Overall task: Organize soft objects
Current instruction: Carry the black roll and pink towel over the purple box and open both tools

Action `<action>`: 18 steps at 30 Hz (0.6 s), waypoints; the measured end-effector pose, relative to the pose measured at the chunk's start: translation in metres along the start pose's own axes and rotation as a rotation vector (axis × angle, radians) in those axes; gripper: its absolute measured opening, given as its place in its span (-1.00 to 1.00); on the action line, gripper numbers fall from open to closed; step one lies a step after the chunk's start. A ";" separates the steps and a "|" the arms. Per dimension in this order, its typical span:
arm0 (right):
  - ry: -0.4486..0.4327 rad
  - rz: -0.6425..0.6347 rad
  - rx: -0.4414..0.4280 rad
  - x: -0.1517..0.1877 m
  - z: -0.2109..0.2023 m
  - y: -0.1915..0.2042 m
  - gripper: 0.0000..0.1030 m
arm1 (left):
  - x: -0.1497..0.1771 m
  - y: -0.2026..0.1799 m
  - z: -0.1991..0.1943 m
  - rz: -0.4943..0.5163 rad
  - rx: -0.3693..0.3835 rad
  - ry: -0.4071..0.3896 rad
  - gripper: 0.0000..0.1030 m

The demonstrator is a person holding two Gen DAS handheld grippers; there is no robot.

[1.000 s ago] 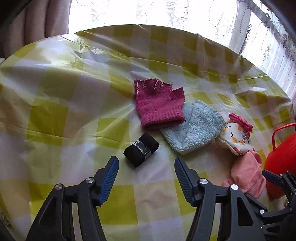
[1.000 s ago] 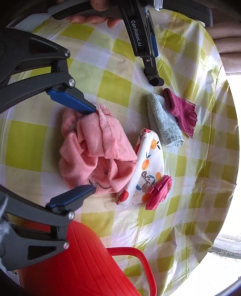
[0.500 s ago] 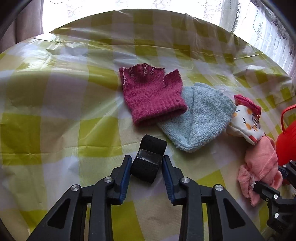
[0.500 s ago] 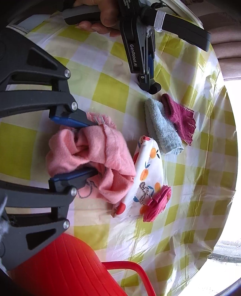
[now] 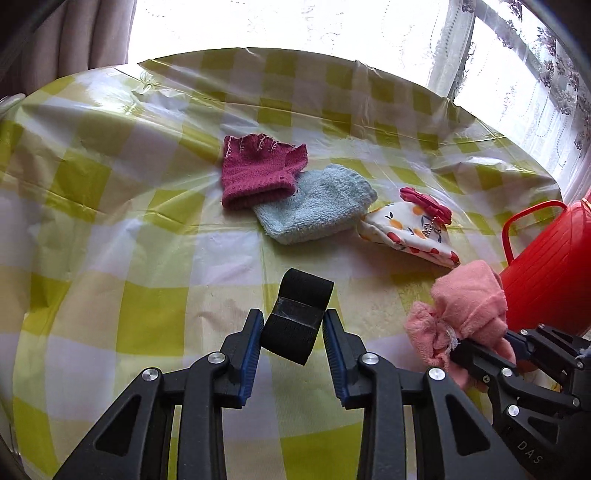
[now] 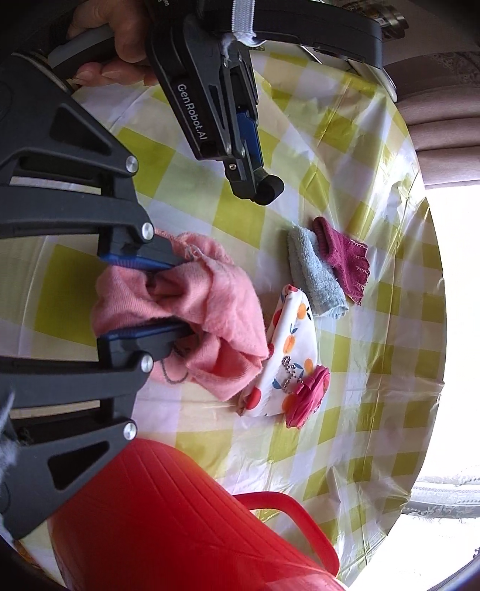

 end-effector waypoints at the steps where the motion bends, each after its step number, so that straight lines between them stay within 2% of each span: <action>1: -0.006 -0.007 -0.001 0.003 -0.004 0.001 -0.43 | 0.004 -0.003 -0.005 -0.010 -0.005 -0.008 -0.33; 10: -0.043 -0.032 -0.020 0.022 -0.046 0.000 -0.43 | 0.036 -0.019 -0.046 -0.111 -0.007 -0.058 -0.33; 18: -0.060 -0.043 -0.018 0.042 -0.087 -0.007 -0.43 | 0.045 -0.046 -0.080 -0.130 0.029 -0.106 -0.33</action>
Point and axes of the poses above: each gripper's, at about its wrist camera, not at the fingertips, and z roughly the way its jaws point, y to its left, x to its underside, the point moved 9 cm from there along z, roughly the way its jaws point, and after that the axes turned 4 degrees about -x, right-handed, at the moved point
